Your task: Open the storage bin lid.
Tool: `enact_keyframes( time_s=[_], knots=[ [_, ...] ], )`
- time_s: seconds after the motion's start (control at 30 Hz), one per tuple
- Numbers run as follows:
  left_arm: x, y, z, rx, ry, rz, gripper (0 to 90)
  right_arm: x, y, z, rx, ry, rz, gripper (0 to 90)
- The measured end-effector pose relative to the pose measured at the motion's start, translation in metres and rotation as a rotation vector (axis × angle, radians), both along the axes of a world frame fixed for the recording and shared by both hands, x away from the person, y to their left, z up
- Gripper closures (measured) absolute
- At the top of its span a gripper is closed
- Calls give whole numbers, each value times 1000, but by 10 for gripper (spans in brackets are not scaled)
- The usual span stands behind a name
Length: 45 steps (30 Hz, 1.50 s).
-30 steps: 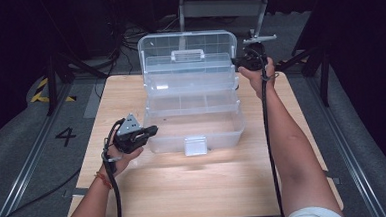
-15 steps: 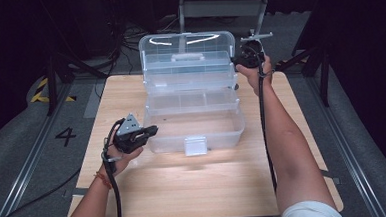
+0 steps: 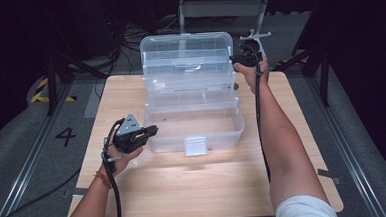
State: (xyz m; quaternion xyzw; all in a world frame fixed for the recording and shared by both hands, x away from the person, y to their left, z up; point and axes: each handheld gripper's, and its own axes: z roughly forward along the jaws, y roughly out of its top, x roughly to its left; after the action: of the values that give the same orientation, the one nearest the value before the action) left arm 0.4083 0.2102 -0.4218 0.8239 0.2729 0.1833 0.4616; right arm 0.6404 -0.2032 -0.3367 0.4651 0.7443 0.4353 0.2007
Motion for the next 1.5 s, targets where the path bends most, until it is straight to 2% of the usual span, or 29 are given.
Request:
enact_keyframes(
  time_s=[0.3, 0.57, 0.73, 1.27, 1.37, 1.5],
  knots=[
    [1, 1, 0, -2, 2, -8, 845, 6, -2, -5, 35, 14, -5, 702],
    [0, 1, 0, 4, -3, -4, 844, 13, -3, -8, 33, 27, 0, 680],
    [0, 1, 0, 6, -4, -5, 845, 18, -3, -11, 51, 48, -3, 676],
    [0, 1, 0, -5, 4, -5, 845, 24, -9, -26, 138, 66, -5, 631],
    [0, 1, -1, -10, 7, -5, 844, 24, -9, -27, 123, 57, -16, 635],
    [0, 1, -1, -11, 7, -7, 835, 23, -6, -27, 35, 54, -10, 639]
  ],
)
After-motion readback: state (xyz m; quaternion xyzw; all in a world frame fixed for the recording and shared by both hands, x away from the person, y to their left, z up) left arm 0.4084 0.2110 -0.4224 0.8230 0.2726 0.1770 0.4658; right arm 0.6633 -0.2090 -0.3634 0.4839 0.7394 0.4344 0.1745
